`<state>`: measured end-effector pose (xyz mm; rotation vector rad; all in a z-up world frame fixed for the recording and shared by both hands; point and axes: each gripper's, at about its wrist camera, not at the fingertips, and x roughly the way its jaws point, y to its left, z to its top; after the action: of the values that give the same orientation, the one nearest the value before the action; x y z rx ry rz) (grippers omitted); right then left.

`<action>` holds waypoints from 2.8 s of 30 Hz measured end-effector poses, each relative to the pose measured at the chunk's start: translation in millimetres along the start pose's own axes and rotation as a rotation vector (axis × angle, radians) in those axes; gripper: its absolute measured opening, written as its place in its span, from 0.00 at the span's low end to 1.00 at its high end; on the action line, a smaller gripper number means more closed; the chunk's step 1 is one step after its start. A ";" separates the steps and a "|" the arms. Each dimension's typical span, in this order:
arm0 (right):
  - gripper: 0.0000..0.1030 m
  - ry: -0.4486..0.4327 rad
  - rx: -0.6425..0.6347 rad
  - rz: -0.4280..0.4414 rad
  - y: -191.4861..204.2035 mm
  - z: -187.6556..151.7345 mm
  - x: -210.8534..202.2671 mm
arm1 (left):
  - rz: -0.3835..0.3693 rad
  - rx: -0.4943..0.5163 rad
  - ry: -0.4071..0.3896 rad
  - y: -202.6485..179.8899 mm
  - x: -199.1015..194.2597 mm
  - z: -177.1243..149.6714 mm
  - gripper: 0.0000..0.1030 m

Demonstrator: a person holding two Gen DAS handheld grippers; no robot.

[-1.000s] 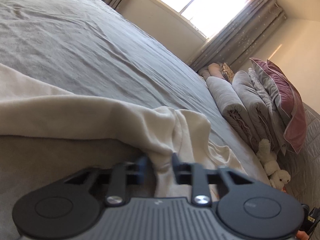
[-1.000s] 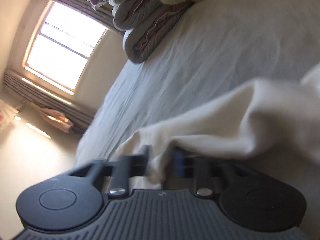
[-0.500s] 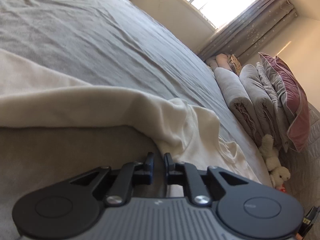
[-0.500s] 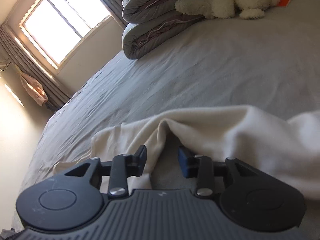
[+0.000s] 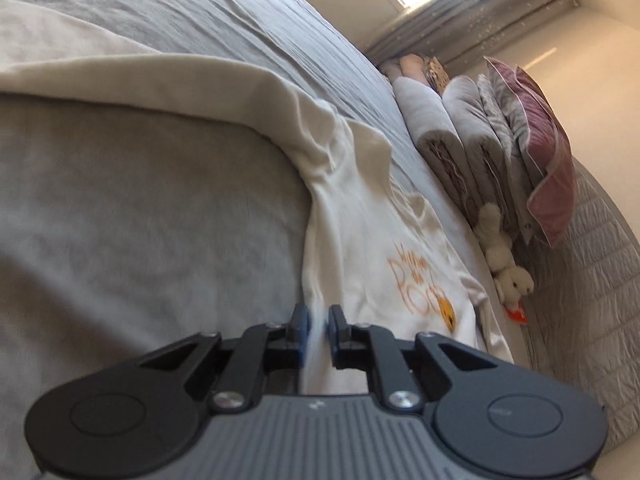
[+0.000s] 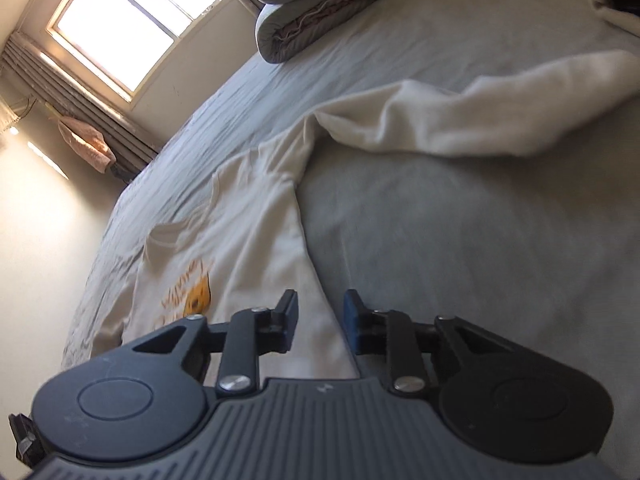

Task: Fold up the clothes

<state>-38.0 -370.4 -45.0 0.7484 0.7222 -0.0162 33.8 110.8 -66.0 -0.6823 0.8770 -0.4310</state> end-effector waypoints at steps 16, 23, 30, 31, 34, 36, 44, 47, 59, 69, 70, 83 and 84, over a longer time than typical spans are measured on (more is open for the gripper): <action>0.15 0.062 0.000 0.006 -13.0 -64.7 -68.9 | -0.143 0.113 0.266 9.4 -53.8 -59.7 0.05; 0.07 0.012 -0.082 -0.029 6.0 -67.8 -99.1 | -0.109 0.200 0.293 -2.5 -72.1 -60.3 0.04; 0.07 0.071 -0.125 -0.137 -4.9 -76.8 -78.3 | -0.053 0.300 0.355 -10.5 -67.0 -64.5 0.05; 0.07 0.068 -0.125 -0.133 -6.4 -77.4 -77.4 | -0.053 0.312 0.363 -11.3 -68.3 -63.0 0.06; 0.23 0.062 -0.144 -0.118 -2.5 -75.1 -81.8 | -0.057 0.335 0.363 -10.7 -71.6 -55.2 0.13; 0.38 0.041 -0.203 -0.139 7.9 -72.7 -84.7 | -0.041 0.336 0.324 -11.7 -73.5 -49.0 0.21; 0.46 -0.080 -0.373 -0.139 56.4 -63.3 -66.3 | 0.033 0.459 0.043 -49.6 -66.8 -49.6 0.47; 0.50 -0.099 -0.404 -0.125 76.4 -63.9 -47.1 | 0.038 0.530 -0.028 -69.9 -53.1 -56.4 0.49; 0.67 -0.105 -0.482 -0.133 122.4 -80.7 24.9 | 0.062 0.765 0.048 -86.4 -19.9 -94.3 0.61; 0.88 -0.090 -0.584 -0.215 133.7 -131.8 24.8 | 0.042 0.854 0.124 -72.4 -58.4 -97.4 0.72; 0.90 -0.080 -0.581 -0.215 136.9 -134.4 24.4 | 0.051 0.837 0.119 -71.4 -61.4 -93.5 0.72; 0.91 -0.007 -0.472 -0.058 200.6 -116.0 34.8 | 0.363 0.473 -0.021 -30.1 -71.7 -24.2 0.79; 0.91 -0.011 -0.473 -0.047 206.8 -113.6 36.3 | 0.395 0.457 -0.042 -27.2 -71.7 -19.8 0.79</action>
<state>-23.9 -136.9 2.8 0.2790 0.6979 0.1045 -25.5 127.3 -16.3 -0.0913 0.8123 -0.2453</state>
